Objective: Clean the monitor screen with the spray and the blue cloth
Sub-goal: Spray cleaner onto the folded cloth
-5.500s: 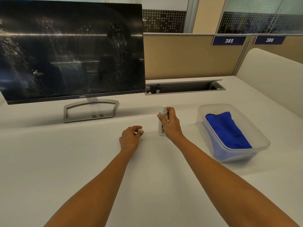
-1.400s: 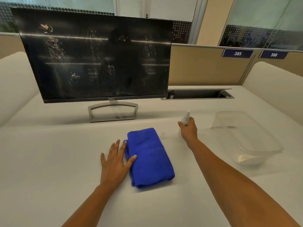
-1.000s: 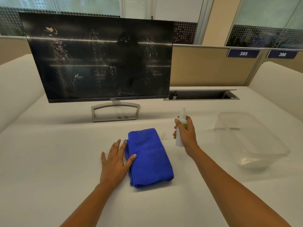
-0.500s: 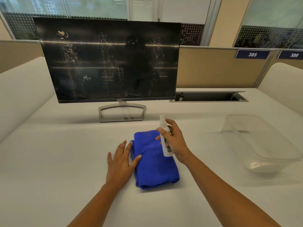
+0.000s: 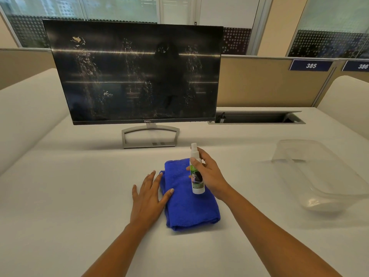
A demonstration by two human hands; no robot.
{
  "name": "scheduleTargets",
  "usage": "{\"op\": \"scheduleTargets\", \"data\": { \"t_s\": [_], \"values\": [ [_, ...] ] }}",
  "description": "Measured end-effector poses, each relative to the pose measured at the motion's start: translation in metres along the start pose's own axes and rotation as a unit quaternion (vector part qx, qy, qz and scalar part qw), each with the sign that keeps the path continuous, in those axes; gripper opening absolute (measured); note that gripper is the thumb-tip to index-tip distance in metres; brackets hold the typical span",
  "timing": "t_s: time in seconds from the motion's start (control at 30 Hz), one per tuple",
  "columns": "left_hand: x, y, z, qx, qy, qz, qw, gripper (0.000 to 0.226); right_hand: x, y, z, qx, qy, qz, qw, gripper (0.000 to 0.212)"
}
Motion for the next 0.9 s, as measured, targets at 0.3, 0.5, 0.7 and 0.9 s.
{"op": "scheduleTargets", "data": {
  "t_s": [0.3, 0.5, 0.7, 0.9],
  "values": [
    [-0.001, 0.002, 0.002, 0.013, 0.001, 0.001, 1.000, 0.095, -0.001, 0.005, 0.000, -0.045, 0.000, 0.018, 0.999, 0.048],
    [-0.001, 0.001, 0.001, 0.001, -0.004, 0.008, 1.000, 0.075, 0.002, 0.005, 0.015, -0.013, -0.059, 0.003, 0.998, 0.040],
    [-0.001, 0.001, 0.001, 0.002, -0.004, 0.011, 1.000, 0.075, -0.001, -0.002, 0.011, 0.003, -0.048, -0.019, 0.999, 0.053],
    [-0.001, 0.001, 0.000, 0.001, -0.004, 0.015, 1.000, 0.076, -0.004, 0.005, -0.002, -0.052, -0.004, 0.009, 0.999, 0.049]
  ]
}}
Point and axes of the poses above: each hand's wrist, its own x-axis towards the middle knuckle, its own y-axis out of the back of the hand, z = x × y, the point moved 8 cm from there along x, towards the middle knuckle, and after that the axes turned 8 degrees about -y, right-handed, at the moved point
